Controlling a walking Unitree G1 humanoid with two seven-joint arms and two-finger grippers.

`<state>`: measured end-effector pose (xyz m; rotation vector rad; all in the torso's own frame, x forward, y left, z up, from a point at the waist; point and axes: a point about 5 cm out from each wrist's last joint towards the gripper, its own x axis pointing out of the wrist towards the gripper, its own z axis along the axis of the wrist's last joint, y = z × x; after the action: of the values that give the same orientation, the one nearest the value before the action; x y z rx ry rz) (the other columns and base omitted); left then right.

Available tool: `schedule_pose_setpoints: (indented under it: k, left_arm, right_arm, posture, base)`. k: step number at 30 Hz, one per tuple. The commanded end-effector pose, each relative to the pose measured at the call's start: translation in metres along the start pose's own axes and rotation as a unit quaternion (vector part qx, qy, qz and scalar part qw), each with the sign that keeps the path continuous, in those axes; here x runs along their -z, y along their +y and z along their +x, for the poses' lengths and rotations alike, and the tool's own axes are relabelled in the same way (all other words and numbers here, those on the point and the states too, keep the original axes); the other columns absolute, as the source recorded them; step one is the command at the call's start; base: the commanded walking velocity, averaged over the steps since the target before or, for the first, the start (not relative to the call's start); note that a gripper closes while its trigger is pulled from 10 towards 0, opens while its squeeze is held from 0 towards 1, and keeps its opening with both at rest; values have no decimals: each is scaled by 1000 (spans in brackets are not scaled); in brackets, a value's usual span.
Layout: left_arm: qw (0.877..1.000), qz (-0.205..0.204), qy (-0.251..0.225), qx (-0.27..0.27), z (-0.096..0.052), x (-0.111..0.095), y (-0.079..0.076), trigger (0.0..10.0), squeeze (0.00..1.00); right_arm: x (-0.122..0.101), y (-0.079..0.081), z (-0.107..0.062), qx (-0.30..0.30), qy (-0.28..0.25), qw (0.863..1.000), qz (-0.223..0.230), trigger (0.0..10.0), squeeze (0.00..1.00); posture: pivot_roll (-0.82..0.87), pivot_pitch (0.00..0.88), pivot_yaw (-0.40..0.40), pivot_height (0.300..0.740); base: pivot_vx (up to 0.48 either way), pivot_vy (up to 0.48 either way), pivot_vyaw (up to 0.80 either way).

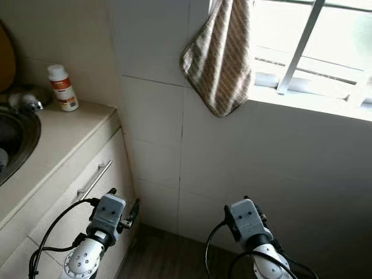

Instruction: Kitchen organization

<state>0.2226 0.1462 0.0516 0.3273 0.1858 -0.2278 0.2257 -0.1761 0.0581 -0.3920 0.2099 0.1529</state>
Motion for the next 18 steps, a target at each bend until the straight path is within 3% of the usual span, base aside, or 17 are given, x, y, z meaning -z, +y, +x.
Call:
schedule_pose_setpoints:
  k: [1,18]
  left_arm:
    - [1000,1,9,8,2,2,-4,10000,0]
    - [1000,-7,13,23,3,6,-10,10000,0]
  right_arm:
    - [-1,-11,1,27,-1,1000,-3,10000,0]
    - [-1,-20,4,61,-6,998,-13,10000,0]
  posture:
    - [-8,0,-37,740]
    - [-14,0,-32,740]
  base:
    - [0,-480,-756]
    - [0,-480,-756]
